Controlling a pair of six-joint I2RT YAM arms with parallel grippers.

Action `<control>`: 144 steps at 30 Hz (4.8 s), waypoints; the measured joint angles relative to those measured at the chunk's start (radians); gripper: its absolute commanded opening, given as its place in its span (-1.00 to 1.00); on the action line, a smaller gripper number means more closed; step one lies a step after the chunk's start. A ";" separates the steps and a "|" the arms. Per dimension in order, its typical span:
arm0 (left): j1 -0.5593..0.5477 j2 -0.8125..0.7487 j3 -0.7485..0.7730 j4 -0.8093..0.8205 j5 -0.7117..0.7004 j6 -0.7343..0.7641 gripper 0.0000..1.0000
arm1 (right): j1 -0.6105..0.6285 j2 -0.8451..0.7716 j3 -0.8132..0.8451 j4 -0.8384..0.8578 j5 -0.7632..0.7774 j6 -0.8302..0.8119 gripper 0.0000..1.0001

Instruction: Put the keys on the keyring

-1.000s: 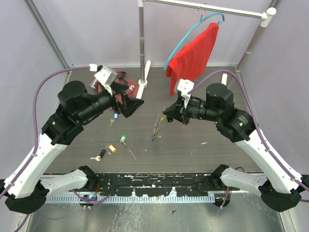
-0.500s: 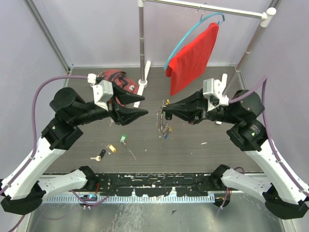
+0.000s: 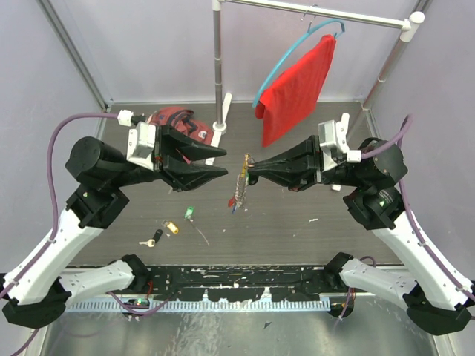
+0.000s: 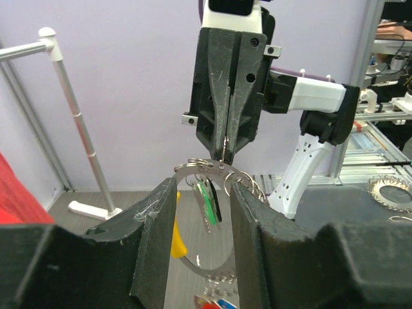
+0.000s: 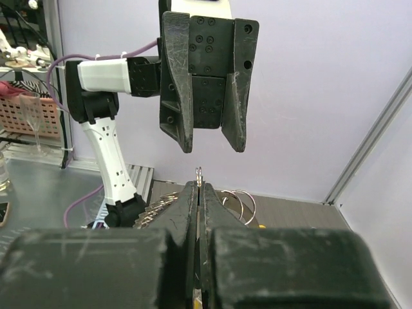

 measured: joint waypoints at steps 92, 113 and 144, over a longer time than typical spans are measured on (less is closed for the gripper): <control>-0.087 0.020 0.041 -0.280 0.059 0.777 -1.00 | 0.000 -0.043 -0.006 -0.256 0.096 -0.425 -0.26; -0.088 0.013 -0.061 -0.190 -0.183 0.650 -1.00 | 0.000 -0.013 -0.019 -0.177 0.150 -0.340 -0.30; -0.088 0.023 -0.105 -0.031 -0.285 0.484 -1.00 | 0.001 0.088 -0.037 -0.121 0.186 -0.184 -0.98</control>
